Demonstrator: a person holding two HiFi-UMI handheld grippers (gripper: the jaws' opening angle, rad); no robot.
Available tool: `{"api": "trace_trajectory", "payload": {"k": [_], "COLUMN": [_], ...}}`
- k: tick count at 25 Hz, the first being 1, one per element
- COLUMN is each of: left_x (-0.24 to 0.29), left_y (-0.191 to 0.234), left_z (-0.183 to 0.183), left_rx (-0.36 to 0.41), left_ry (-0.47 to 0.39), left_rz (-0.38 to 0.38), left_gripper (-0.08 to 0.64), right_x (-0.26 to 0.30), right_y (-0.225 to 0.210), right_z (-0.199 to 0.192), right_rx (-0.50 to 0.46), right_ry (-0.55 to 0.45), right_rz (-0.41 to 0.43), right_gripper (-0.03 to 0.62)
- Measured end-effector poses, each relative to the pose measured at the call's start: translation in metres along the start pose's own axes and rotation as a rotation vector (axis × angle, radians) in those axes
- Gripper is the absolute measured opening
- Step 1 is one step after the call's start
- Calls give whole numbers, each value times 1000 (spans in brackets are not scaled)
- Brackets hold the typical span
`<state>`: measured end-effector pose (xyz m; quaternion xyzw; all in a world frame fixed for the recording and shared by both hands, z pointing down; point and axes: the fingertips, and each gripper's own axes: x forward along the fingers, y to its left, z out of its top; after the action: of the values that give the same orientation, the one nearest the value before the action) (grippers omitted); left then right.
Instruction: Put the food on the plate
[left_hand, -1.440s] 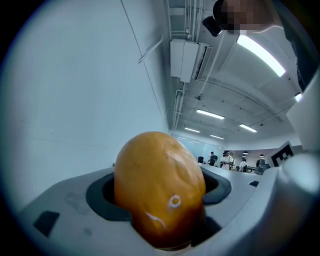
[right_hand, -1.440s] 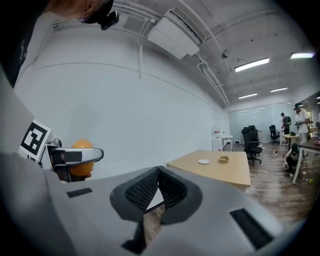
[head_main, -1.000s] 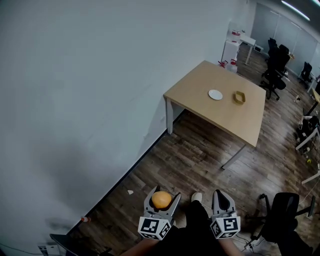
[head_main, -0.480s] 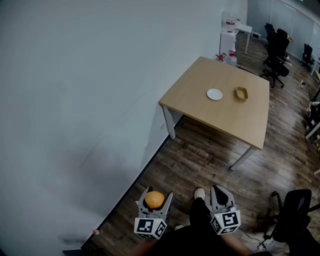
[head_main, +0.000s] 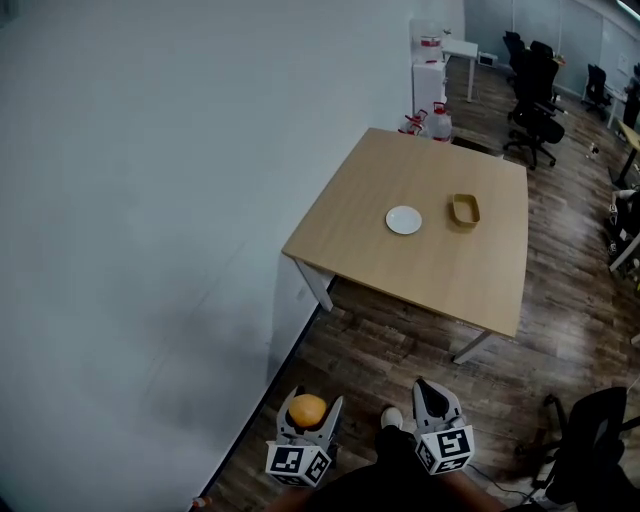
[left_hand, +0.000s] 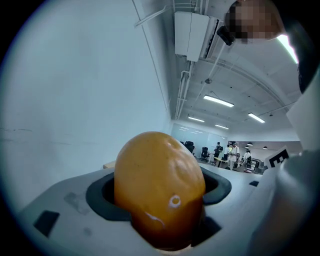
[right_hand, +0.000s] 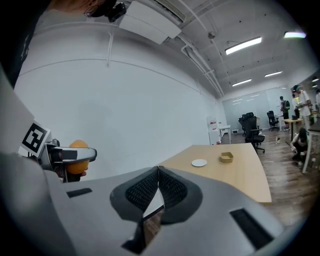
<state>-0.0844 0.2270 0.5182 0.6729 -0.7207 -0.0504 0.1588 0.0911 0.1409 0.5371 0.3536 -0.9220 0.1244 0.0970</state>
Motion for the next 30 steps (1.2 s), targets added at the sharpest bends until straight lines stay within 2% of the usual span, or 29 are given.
{"api": "trace_trajectory", "payload": {"k": [11,17,23,27,30], "left_x": [106,137,165,184,204], "left_y": [-22,-35,-40,-39,-40], "left_z": [14,11,18,15,15], "left_rx": [29,44,38,50,30], "left_ry": [20,30,26,39,39], "left_rz": [-33,-48,-72,-100,-125], "left_gripper": [333,333,333,333,333], "right_x": [54,71,87,92,100], "right_y": [-66,-89,-94,-102,-117], "right_z": [33,36,34,40,52], "right_rx": [-11,-16,-12,-6,-17], "right_ry": [-3,19,58,55,38], "right_rz": [12,17,67,49,10], "right_gripper": [60,60,60,60,60]}}
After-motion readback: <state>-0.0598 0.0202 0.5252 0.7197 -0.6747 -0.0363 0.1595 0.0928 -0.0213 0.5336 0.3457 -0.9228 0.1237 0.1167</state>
